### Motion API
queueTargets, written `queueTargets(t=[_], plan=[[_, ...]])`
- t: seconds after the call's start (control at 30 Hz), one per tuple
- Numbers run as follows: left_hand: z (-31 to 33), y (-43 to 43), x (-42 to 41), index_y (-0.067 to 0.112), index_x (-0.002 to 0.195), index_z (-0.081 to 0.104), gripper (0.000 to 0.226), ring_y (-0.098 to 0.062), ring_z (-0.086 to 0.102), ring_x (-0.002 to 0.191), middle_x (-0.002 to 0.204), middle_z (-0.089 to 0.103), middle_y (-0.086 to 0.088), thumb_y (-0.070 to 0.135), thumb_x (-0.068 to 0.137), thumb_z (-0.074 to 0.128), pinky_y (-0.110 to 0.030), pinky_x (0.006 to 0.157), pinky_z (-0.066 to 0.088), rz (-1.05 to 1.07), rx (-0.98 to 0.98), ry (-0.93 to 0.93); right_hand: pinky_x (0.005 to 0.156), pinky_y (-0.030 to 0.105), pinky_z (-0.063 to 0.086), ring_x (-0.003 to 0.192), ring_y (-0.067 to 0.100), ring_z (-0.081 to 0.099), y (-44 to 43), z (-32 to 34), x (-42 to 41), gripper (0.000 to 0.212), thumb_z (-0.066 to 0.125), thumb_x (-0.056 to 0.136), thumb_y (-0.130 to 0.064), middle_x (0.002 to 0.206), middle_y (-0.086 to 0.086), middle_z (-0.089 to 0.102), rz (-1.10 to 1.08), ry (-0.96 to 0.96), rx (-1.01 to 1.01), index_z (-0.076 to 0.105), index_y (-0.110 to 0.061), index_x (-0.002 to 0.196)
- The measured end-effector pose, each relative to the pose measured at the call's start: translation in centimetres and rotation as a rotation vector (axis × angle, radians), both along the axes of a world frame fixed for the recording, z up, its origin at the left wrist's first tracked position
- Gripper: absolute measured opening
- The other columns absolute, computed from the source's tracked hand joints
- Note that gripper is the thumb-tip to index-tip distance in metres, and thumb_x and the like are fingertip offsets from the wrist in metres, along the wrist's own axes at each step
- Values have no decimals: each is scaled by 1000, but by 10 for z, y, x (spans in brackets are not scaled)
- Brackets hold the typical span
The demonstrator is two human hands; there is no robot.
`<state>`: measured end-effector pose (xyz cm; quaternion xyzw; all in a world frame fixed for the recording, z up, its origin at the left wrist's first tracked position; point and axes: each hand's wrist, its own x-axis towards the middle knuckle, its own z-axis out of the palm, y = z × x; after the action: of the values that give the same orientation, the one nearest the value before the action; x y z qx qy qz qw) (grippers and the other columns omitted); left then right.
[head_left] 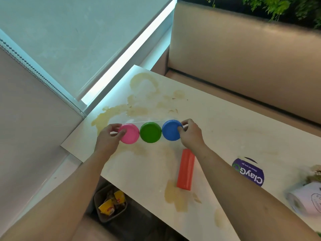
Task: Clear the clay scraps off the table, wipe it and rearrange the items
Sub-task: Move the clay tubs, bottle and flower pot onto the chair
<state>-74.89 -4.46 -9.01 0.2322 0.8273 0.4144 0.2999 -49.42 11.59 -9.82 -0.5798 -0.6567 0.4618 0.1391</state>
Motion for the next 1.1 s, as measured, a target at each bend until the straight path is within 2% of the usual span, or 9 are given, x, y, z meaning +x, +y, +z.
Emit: queueTargets(t=[0.13, 0.23, 0.37, 0.53, 0.77, 0.83, 0.9, 1.0, 1.1], plan=[[18, 10, 32, 23, 120, 68, 21, -18, 63, 97, 106, 61, 1, 30, 100, 66, -37, 78, 59, 53, 150, -122, 77, 39, 55, 91, 29, 67, 6, 16, 27, 13, 59, 102, -31, 108, 11, 62, -76, 99, -32, 57, -20, 109], [33, 22, 54, 19, 122, 71, 24, -12, 64, 93, 104, 65, 2, 31, 101, 66, -33, 74, 57, 58, 205, -122, 80, 47, 59, 76, 22, 62, 7, 34, 50, 17, 56, 104, -30, 96, 2, 58, -147, 172, -90, 56, -15, 111], [49, 36, 86, 19, 118, 76, 24, -16, 65, 93, 104, 71, 0, 30, 97, 72, -34, 74, 55, 19, 218, -120, 70, 41, 55, 69, 18, 56, 5, 54, 95, 19, 51, 107, -32, 96, 0, 57, -199, 194, -89, 53, -14, 113], [70, 50, 152, 18, 112, 78, 21, -17, 61, 82, 94, 73, 0, 29, 94, 76, -36, 72, 51, -8, 244, -143, 58, 29, 43, 72, 21, 52, 3, 74, 166, 21, 44, 109, -35, 98, 7, 59, -271, 195, -94, 51, -15, 111], [90, 45, 276, 15, 111, 79, 25, -13, 64, 77, 93, 76, 0, 28, 90, 79, -26, 62, 52, 41, 334, -197, 62, 31, 47, 76, 19, 50, -4, 103, 281, 24, 39, 110, -35, 99, -2, 50, -358, 254, -90, 50, -14, 113], [92, 39, 315, 21, 104, 81, 19, -15, 65, 75, 90, 77, 1, 31, 88, 81, -31, 64, 53, 44, 357, -198, 61, 31, 45, 76, 19, 51, -9, 109, 319, 24, 39, 110, -36, 97, -3, 50, -373, 245, -66, 50, -15, 114], [96, 35, 354, 22, 105, 81, 24, -17, 62, 72, 88, 77, 1, 36, 85, 83, -33, 63, 50, 31, 362, -187, 60, 31, 45, 74, 20, 54, -14, 115, 358, 25, 41, 108, -38, 98, -3, 53, -397, 240, -53, 52, -16, 115], [106, 37, 407, 14, 118, 77, 36, -16, 64, 83, 101, 76, -3, 34, 88, 80, -24, 61, 51, 8, 374, -206, 58, 33, 45, 67, 22, 55, -19, 125, 411, 27, 49, 104, -42, 101, 4, 59, -415, 257, -7, 55, -18, 113], [116, 45, 456, 13, 121, 75, 35, -15, 69, 93, 106, 75, 0, 30, 90, 78, -21, 66, 55, -36, 389, -228, 59, 35, 48, 75, 26, 59, -21, 129, 460, 27, 51, 101, -46, 105, 7, 61, -448, 223, 57, 58, -21, 109]])
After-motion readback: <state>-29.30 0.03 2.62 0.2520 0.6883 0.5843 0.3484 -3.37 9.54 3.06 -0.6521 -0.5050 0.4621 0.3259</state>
